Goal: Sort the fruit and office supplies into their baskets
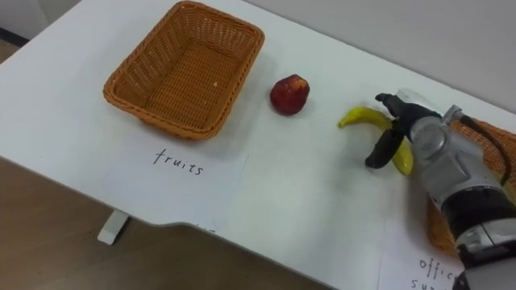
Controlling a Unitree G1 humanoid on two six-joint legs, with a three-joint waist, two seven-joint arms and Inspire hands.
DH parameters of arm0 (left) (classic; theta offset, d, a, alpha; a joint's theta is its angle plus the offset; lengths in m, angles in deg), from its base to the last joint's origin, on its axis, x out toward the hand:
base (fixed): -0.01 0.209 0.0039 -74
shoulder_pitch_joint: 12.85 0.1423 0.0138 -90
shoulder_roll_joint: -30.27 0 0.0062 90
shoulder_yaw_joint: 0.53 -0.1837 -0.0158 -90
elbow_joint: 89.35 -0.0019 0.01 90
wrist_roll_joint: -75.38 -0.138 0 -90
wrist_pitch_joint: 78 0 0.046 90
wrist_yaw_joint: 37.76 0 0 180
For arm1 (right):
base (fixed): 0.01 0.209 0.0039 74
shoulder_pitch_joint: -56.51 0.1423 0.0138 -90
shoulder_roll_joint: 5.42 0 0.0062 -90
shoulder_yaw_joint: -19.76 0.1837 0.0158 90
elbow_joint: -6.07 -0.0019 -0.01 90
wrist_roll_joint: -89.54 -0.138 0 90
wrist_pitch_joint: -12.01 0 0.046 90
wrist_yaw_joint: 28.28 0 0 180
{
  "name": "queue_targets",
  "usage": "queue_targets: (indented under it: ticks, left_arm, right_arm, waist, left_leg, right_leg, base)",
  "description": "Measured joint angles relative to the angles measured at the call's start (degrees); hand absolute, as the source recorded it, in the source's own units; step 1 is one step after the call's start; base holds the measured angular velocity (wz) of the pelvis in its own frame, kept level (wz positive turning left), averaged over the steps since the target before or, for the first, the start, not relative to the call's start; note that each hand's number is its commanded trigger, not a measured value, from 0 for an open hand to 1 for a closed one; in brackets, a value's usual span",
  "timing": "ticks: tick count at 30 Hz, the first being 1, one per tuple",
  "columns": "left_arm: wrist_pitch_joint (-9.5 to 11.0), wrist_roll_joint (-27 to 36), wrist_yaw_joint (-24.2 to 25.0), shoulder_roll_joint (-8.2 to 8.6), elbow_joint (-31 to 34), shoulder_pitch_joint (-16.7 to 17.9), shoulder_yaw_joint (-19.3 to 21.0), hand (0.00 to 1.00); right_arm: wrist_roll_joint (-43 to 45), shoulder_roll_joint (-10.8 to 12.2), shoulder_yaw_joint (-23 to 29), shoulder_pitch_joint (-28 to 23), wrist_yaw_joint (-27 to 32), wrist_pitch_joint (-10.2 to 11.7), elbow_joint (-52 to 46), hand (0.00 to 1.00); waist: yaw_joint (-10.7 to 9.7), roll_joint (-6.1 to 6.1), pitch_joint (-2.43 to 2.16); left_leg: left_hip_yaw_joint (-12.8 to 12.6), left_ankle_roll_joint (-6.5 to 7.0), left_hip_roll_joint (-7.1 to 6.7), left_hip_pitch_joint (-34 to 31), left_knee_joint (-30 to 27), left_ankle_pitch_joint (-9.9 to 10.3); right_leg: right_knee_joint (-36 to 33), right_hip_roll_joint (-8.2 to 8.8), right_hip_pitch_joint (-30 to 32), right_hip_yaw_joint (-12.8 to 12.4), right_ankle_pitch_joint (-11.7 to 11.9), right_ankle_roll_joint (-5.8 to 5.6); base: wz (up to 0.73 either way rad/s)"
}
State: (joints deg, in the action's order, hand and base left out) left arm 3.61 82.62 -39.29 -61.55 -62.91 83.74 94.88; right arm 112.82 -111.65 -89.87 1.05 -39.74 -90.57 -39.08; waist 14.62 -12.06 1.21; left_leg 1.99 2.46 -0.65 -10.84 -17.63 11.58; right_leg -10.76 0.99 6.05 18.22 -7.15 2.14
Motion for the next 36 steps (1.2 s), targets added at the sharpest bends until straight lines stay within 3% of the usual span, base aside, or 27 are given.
queue_targets:
  ticks: [23,31,36]
  left_arm:
    - [1.01,0.0,0.59,-0.98,-0.74,-1.67,-2.39,0.0]
    - [1.25,-0.09,0.99,-0.98,-1.79,-2.09,-2.37,0.0]
    - [1.26,-0.16,1.0,-0.98,-1.6,-3.02,-2.38,0.0]
  right_arm:
    - [2.1,-0.18,-1.89,3.53,0.04,1.95,4.27,0.0]
    - [2.34,-0.31,-2.84,3.63,-0.07,1.88,4.23,0.0]
    - [5.85,-0.33,-4.93,3.77,-1.35,1.89,4.08,0.0]
  waist:
    - [1.61,0.59,0.4]
    - [1.97,0.54,0.35]
    - [2.93,0.32,0.19]
  left_leg:
    - [0.57,-0.05,-0.05,-1.41,-0.04,-0.06]
    - [0.58,-0.06,-0.05,-1.51,-0.06,-0.07]
    - [1.3,-0.2,-0.08,-1.64,-0.07,-0.15]
  right_leg:
    - [0.04,0.05,1.17,0.94,0.13,0.05]
    - [0.03,0.02,1.28,0.98,0.13,0.05]
    - [0.1,0.08,1.21,2.4,0.19,0.15]
  base:
    - [0.01]
    - [0.0]
    - [0.06]
